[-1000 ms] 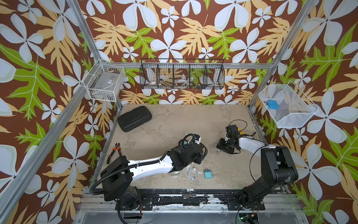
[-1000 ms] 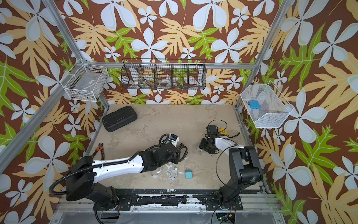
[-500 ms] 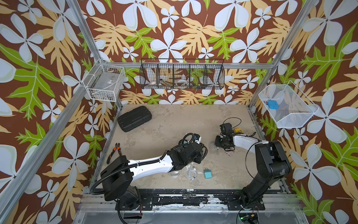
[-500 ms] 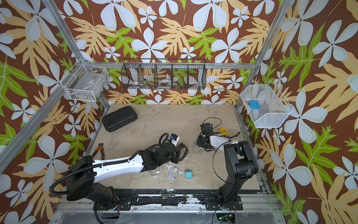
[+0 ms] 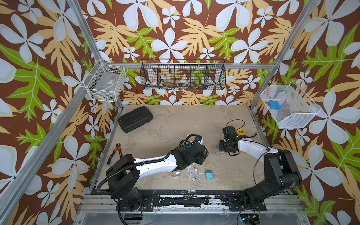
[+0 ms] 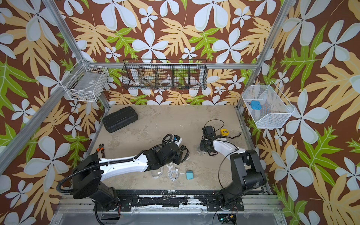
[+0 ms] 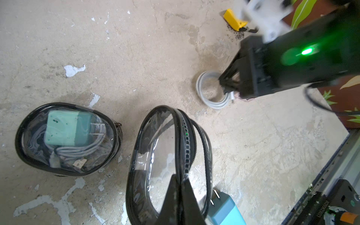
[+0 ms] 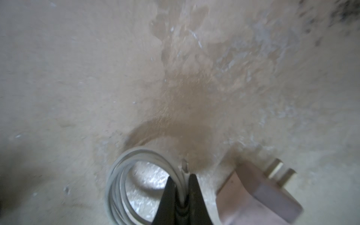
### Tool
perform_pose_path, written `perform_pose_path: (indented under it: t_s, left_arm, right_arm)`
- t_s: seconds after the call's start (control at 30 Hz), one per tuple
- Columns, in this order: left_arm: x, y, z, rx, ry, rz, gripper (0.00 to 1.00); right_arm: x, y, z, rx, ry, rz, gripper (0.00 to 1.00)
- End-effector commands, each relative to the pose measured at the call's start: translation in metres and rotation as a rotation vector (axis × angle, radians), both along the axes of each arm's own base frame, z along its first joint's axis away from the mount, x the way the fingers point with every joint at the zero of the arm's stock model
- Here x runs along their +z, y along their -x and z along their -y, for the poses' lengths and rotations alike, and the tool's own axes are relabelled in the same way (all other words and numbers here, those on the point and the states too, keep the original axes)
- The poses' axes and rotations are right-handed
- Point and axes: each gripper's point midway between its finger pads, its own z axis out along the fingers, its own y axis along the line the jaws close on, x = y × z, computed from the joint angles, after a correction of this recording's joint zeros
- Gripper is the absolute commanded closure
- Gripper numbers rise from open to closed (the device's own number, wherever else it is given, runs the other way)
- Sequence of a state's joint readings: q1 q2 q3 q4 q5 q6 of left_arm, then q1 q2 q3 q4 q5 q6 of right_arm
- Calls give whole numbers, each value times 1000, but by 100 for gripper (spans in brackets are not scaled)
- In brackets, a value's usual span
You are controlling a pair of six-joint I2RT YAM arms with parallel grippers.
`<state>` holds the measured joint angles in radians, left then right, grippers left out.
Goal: Pack away charging kits
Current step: Pick up the charging cable from the center of the board, then place the charging cable in the storage bag.
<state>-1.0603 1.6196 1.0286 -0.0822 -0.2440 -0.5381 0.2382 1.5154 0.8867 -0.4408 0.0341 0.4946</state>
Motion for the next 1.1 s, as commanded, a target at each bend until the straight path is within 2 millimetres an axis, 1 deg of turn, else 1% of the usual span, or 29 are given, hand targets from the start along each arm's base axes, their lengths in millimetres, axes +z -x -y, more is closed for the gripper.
perform_pose_path:
  t_s: [0.0,0.07,0.13,0.2,0.27,0.33,0.43,0.67,0.8,0.9,1.07]
  left_arm:
    - [-5,-2,4,14,-3,-28,100]
    - [-11,-4,7,22,-11,-37,100]
    - [-16,-7,10,32,-19,-45,100]
    - [-20,-8,14,35,-16,-61,100]
    - [-26,-9,18,38,-13,-82,100]
    - [-29,-9,22,44,-10,-98,100]
    - [-31,-10,27,51,4,-117,100]
    - [-35,-12,36,45,19,-142,100]
    - [-27,-14,36,47,49,-141,100]
    - [-22,-14,38,26,81,-147,100]
    - [-11,-11,33,9,134,-148,100]
  right_arm:
    - [26,11,-3,52,19,24,100]
    - [47,15,-9,79,7,60,100]
    - [60,22,-21,116,-36,80,100]
    - [65,31,-34,145,-74,80,100]
    - [65,39,-48,169,-115,75,100]
    - [61,47,-61,181,-192,62,100]
    - [57,55,-71,196,-248,60,100]
    - [46,61,-76,226,-260,57,100]
    - [26,61,-74,234,-222,15,100]
    - [16,63,-74,242,-222,4,100]
    - [-6,69,-62,242,-150,-35,100]
